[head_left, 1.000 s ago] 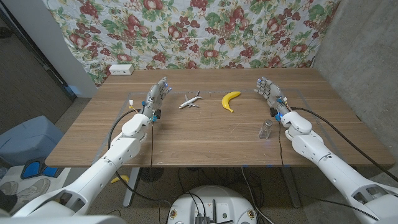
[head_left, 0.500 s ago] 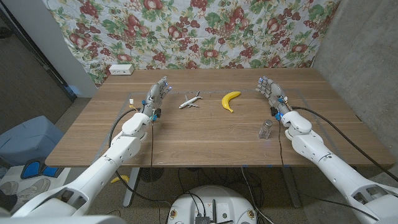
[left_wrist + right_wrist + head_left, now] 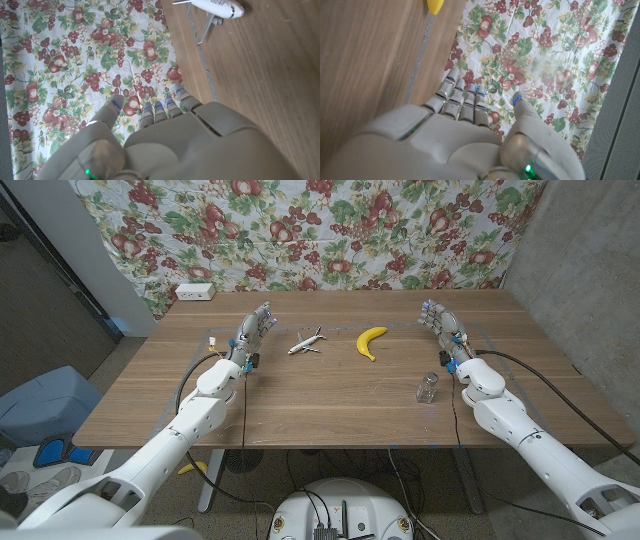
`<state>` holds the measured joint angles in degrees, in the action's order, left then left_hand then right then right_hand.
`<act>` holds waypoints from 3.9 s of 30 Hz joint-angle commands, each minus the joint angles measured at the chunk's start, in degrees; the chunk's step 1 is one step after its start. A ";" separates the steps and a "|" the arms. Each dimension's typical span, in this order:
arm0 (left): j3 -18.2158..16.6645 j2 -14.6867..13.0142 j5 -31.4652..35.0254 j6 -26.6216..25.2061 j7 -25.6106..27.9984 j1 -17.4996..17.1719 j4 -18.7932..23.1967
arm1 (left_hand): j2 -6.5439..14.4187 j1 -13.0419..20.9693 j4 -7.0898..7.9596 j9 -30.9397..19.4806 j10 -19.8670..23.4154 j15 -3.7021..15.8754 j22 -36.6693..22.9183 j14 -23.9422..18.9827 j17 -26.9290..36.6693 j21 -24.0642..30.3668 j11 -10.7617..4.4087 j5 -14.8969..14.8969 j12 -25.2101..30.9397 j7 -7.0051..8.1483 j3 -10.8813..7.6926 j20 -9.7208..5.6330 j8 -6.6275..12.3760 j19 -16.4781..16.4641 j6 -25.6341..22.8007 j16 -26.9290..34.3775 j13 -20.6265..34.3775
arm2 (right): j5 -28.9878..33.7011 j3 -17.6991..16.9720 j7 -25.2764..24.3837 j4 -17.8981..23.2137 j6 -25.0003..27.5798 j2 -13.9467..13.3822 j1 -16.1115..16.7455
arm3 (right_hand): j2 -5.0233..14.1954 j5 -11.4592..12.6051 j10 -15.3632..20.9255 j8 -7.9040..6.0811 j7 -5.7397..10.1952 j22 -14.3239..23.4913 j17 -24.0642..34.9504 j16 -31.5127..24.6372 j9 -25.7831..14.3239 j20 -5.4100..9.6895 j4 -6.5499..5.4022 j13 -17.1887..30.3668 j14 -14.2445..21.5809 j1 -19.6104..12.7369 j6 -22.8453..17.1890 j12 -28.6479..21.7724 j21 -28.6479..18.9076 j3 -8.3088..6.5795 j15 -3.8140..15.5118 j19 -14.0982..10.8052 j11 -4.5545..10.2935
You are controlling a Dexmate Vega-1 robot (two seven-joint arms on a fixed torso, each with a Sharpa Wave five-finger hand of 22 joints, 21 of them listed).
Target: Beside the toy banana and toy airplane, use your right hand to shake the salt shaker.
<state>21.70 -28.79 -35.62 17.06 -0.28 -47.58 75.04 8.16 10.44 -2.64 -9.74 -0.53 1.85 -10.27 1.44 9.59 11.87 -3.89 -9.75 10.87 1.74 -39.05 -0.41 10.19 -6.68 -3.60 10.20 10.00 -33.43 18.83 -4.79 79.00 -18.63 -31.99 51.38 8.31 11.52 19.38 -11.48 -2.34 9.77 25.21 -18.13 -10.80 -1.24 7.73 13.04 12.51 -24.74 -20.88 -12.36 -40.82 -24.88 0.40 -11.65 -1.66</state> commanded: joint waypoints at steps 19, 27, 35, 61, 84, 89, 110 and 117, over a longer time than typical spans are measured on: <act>0.28 0.20 0.00 0.32 -1.01 0.80 -1.26 | 2.13 0.74 -0.51 -0.16 0.36 1.58 -0.17 -0.61 0.15 0.36 -0.35 -0.27 0.20 0.06 0.10 0.23 0.24 -0.74 -0.65 0.24 0.16 | 6.20 -2.89 -10.89 11.11 3.66 -4.07 7.32 | 0.48 0.73 1.11 -0.48 -0.09 0.18 -0.16 -0.38 -0.19 -0.35 0.62 -0.03 0.76 -0.05 -1.28 -0.53 0.83 -0.20 0.08 -0.64 0.10; 0.34 0.35 -0.12 0.30 -1.16 0.90 -1.53 | 2.15 0.75 -0.57 -0.17 0.39 1.60 -0.18 -0.69 0.16 0.35 -0.38 -0.27 0.20 0.08 0.18 0.23 0.23 -0.76 -0.67 0.25 0.16 | 6.84 -3.59 -12.44 12.79 4.56 -4.39 8.76 | 0.49 0.83 1.22 -0.51 -0.05 0.18 -0.25 -0.36 -0.20 -0.40 0.75 -0.04 0.72 -0.17 -1.52 -0.53 1.03 -0.23 0.13 -0.67 0.09; 0.35 0.65 -0.28 0.37 -1.26 1.15 -2.11 | 2.19 0.77 -0.60 -0.17 0.42 1.63 -0.18 -0.72 0.16 0.33 -0.35 -0.28 0.20 0.07 0.23 0.30 0.21 -0.79 -0.68 0.24 0.16 | 8.18 -3.98 -14.05 14.33 5.80 -4.91 9.73 | 0.50 0.93 1.41 -0.48 0.00 0.19 -0.35 -0.38 -0.22 -0.52 0.89 -0.05 0.80 -0.32 -1.63 -0.57 1.25 -0.27 0.10 -0.65 0.05; 0.60 0.89 -0.12 0.33 -1.71 2.04 -3.00 | 2.28 0.86 -0.73 -0.16 0.65 1.64 -0.18 -0.81 0.17 0.31 -0.45 -0.29 0.25 -0.02 0.37 0.40 0.20 -0.92 -0.81 0.22 0.17 | 9.13 -6.34 -18.20 20.17 10.30 -6.42 14.76 | 0.43 1.17 1.54 -0.36 0.16 0.21 -0.60 -0.52 -0.25 -0.72 1.15 -0.06 1.21 -0.67 -1.72 -0.50 1.79 -0.31 0.03 -0.71 0.38; 0.54 1.15 -0.51 0.88 -2.36 1.99 -3.42 | 2.36 0.93 -0.79 -0.15 0.65 1.59 -0.19 -0.89 0.18 0.27 -0.43 -0.31 0.20 -0.05 0.46 0.43 0.20 -0.98 -0.94 0.21 0.18 | 11.20 -8.05 -21.26 25.67 14.02 -7.75 18.96 | 0.40 1.35 1.78 -0.29 0.21 0.22 -0.79 -0.56 -0.26 -0.77 1.26 -0.07 1.34 -0.93 -1.77 -0.51 2.21 -0.34 0.15 -0.79 0.42; 0.54 1.13 -0.54 0.85 -2.35 1.88 -3.31 | 2.34 0.95 -0.82 -0.15 0.67 1.57 -0.19 -0.90 0.17 0.26 -0.45 -0.31 0.20 -0.01 0.48 0.48 0.19 -0.98 -0.94 0.20 0.18 | 11.56 -8.41 -21.65 26.62 14.73 -7.95 19.76 | 0.40 1.38 1.87 -0.28 0.21 0.23 -0.82 -0.58 -0.26 -0.75 1.26 -0.07 1.39 -0.97 -1.79 -0.53 2.28 -0.33 0.20 -0.85 0.39; 0.69 1.22 -0.19 0.94 -2.02 1.88 -3.01 | 2.40 1.01 -0.83 -0.15 0.66 1.61 -0.19 -1.03 0.18 0.24 -0.43 -0.32 0.17 -0.04 0.55 0.48 0.15 -1.05 -0.95 0.23 0.18 | 13.36 -10.31 -24.03 30.43 16.49 -7.76 23.74 | 0.28 1.61 2.04 -0.27 0.09 0.23 -1.08 -0.58 -0.27 -0.93 1.42 -0.07 1.49 -1.36 -2.01 -0.48 2.74 -0.35 0.06 -1.19 0.35; 0.69 1.20 -0.11 0.74 -1.52 1.62 -2.53 | 2.41 1.03 -0.84 -0.15 0.69 1.56 -0.19 -1.02 0.19 0.23 -0.49 -0.32 0.17 -0.06 0.56 0.45 0.15 -1.06 -0.96 0.21 0.18 | 13.60 -11.06 -24.62 31.63 17.59 -7.76 24.92 | 0.20 1.68 2.18 -0.27 -0.12 0.23 -1.20 -0.61 -0.27 -1.11 1.49 -0.08 1.63 -1.53 -2.12 -0.49 2.87 -0.35 -0.20 -1.47 0.17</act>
<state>22.26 -27.64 -35.98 17.99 -2.25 -45.81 72.03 8.30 10.89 -3.27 -9.73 -0.12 1.95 -10.25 0.71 9.61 11.86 -4.29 -9.74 10.87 1.64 -38.41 0.10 10.19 -7.19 -4.10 10.20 9.99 -20.42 8.82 -28.44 108.79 -2.38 -39.75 74.47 8.61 12.94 21.20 -11.48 -2.45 9.75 23.90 -18.43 -10.78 -2.26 9.10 12.78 13.63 -25.65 -22.61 -12.80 -38.12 -25.15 0.30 -12.68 -1.23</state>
